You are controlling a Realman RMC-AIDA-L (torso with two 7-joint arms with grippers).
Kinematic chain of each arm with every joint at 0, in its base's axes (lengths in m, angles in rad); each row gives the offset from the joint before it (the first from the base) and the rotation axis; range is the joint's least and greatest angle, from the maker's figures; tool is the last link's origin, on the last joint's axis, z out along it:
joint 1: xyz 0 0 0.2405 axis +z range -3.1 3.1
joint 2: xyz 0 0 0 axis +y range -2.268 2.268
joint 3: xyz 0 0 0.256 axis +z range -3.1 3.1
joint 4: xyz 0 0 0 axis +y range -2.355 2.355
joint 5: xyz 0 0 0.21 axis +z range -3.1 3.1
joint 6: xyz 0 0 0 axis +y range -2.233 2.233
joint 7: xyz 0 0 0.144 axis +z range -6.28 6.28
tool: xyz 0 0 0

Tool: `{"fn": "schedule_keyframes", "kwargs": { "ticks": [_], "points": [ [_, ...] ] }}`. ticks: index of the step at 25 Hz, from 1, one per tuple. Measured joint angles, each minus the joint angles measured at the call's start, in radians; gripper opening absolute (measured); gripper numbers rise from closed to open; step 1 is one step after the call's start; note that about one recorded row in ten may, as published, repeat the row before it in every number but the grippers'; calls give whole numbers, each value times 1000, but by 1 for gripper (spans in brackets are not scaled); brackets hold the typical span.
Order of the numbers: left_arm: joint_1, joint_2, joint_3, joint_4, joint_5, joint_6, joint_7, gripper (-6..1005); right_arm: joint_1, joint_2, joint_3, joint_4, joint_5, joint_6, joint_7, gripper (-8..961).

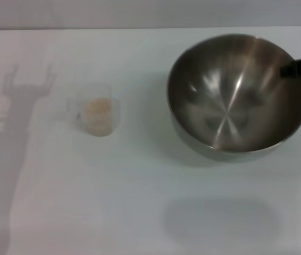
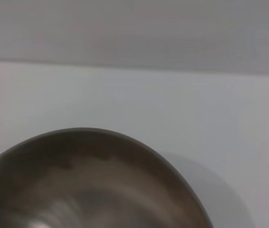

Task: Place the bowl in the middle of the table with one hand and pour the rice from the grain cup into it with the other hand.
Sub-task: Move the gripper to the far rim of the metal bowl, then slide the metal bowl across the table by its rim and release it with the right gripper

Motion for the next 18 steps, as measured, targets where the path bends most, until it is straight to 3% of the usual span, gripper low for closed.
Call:
{"fn": "schedule_keyframes", "kwargs": {
  "ticks": [6, 12, 18],
  "points": [
    [-1, 0, 0, 2, 0, 0, -3, 811, 21, 1, -26, 43, 52, -62, -32, 20],
    [-1, 0, 0, 3, 0, 0, -5, 810, 90, 1, -86, 201, 96, -133, -83, 22],
    [1, -1, 0, 3, 0, 0, -5, 809, 129, 2, -93, 268, 101, -150, -100, 25]
  ]
}}
